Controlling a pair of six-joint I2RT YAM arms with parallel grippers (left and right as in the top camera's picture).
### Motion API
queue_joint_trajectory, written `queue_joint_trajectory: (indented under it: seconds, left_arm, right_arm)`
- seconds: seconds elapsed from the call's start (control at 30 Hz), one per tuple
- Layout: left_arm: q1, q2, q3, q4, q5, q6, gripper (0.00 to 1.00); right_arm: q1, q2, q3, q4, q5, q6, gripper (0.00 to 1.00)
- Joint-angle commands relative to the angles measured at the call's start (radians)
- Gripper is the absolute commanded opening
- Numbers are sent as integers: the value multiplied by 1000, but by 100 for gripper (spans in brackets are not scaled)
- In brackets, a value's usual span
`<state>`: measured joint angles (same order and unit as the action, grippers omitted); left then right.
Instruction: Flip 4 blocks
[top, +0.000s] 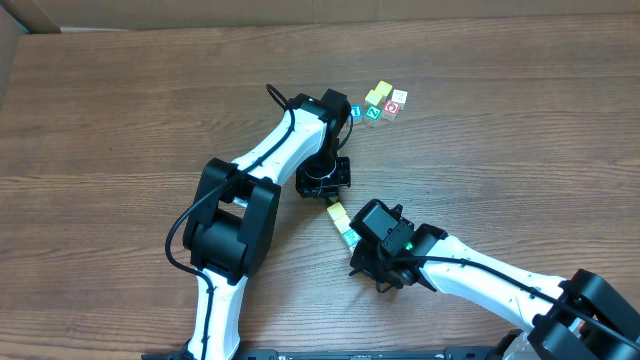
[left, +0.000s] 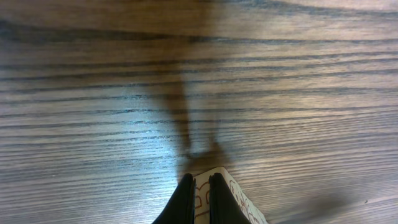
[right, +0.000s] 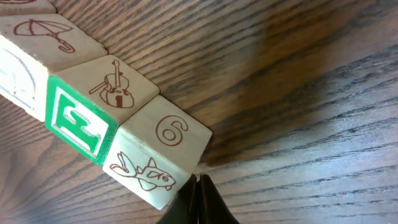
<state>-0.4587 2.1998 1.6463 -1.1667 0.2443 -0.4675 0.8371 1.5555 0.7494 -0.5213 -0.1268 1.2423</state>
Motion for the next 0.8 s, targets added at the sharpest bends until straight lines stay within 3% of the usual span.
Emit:
queue_joint_trajectory:
  seconds: [0.0,0.17,0.37,0.57,0.67,0.77]
  left_arm:
    - [-8,6,17,6,19,19,4]
    - [6,6,29,10,-4,19,4]
    - [91,5,174,-114,-53,18,4]
    - [244,-5,411,-322,-74,8,4]
    - [336,-5,490,-411,-91,8,4]
    - [423,-5,510,-473,-117,8,4]
  right_arm:
    - [21,5,-5,14,-1,16,4]
    - [27,5,-4,-13,-1,13,4]
    - [13,4,31,-103,-2,-99,8]
    - [-52,0,226,-327,-2,-413,14]
    - [-92,1,341,-420,-6,-579,26]
    - [-116,1,439,-471,-9,-683,30]
